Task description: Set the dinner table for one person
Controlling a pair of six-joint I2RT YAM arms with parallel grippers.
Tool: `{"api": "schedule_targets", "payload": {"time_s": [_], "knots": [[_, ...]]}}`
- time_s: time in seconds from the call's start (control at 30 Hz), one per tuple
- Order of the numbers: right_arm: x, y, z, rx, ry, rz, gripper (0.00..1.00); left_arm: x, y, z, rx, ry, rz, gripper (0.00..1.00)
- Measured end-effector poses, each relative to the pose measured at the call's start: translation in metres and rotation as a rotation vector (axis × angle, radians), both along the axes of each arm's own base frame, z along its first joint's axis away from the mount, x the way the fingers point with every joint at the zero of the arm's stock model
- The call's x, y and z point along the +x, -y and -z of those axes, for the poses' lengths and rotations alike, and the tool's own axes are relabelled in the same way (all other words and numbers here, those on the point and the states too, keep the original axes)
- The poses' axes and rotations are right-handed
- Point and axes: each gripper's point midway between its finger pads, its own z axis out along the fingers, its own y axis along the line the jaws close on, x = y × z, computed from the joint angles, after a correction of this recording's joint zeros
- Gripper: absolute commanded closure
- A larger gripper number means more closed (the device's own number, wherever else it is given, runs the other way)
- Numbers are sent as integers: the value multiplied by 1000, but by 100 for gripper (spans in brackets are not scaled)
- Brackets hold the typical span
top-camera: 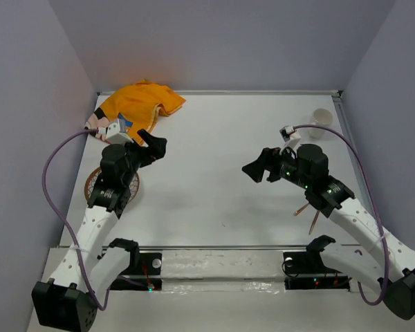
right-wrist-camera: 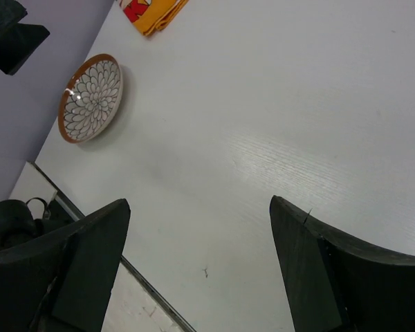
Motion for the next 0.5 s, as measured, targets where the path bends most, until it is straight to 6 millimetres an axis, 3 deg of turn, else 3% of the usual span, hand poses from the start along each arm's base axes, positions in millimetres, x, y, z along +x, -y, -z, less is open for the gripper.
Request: {"api": "schedule_targets", "payload": {"time_s": [0.17,0.3,0.47,0.5], "knots": [[-1,4,-5,-5,25,12,15,6,-1,8,4,-30,-9,1],[-1,6,-7,-7,39,18,26,18,-5,3,8,-45,-31,1],[-1,8,-11,-4,54,27,27,56,-32,-9,-13,-54,-128,1],[-2,9,-12,-3,56,27,27,63,-37,-8,-17,-63,-147,15]]}}
